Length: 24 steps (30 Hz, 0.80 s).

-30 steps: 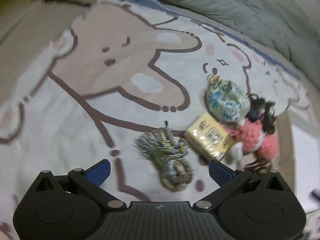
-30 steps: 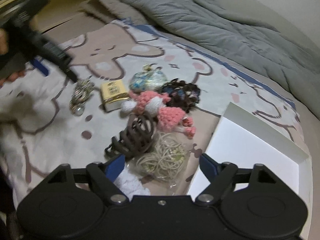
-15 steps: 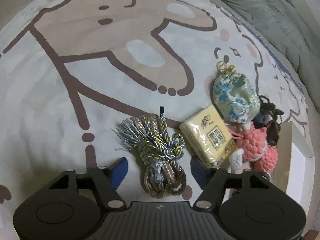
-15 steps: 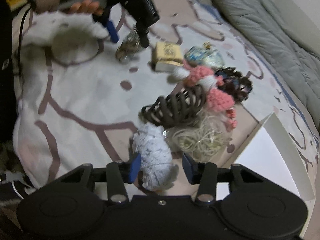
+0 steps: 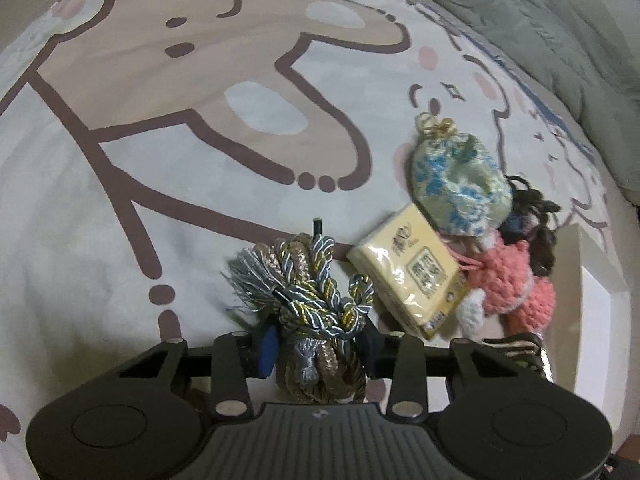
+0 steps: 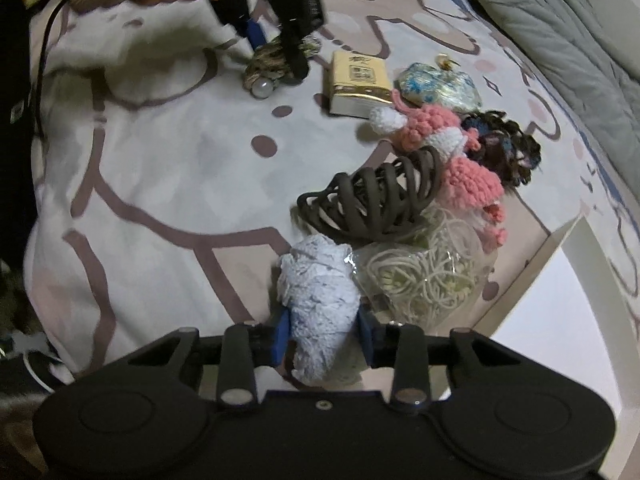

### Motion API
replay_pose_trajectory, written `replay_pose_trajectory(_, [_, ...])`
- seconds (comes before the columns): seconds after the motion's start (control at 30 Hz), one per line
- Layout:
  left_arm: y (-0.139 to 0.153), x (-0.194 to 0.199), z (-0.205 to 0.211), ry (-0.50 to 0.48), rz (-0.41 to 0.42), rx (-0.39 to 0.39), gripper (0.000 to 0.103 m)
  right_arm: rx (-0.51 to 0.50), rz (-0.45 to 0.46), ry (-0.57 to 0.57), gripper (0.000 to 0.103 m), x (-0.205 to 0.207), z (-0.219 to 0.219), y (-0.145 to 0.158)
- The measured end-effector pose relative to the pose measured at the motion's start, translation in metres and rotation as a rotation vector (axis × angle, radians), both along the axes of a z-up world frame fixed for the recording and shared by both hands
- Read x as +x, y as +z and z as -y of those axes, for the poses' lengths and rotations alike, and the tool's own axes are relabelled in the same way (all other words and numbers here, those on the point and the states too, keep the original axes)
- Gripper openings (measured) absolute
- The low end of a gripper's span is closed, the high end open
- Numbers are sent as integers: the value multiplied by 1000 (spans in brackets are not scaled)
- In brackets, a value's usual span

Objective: Organize objects
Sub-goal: 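Carry the rope tassel and white fluffy ball together into the white box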

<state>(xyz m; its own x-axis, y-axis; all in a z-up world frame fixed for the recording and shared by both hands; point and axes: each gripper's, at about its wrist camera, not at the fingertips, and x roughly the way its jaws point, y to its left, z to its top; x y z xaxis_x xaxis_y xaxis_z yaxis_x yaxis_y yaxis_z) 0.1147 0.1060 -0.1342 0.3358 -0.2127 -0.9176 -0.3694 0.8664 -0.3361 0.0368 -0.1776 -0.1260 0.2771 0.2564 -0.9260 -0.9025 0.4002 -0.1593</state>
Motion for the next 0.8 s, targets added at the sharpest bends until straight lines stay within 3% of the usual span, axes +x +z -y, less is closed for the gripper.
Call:
replay_pose_trajectory(0.1, [13, -7, 4, -22, 39, 14, 41, 73, -56, -65, 35, 6, 8, 11])
replay_pose_trajectory(0.37, [55, -28, 16, -70, 181, 51, 41, 276, -91, -253, 35, 16, 31, 48])
replay_pose_trajectory(0.57, [87, -44, 29, -96, 288, 74, 41, 407, -39, -401, 35, 20, 47, 76])
replay_pose_trajectory(0.8, [120, -52, 51, -141, 398, 100, 41, 482, 52, -524, 35, 27, 64, 99])
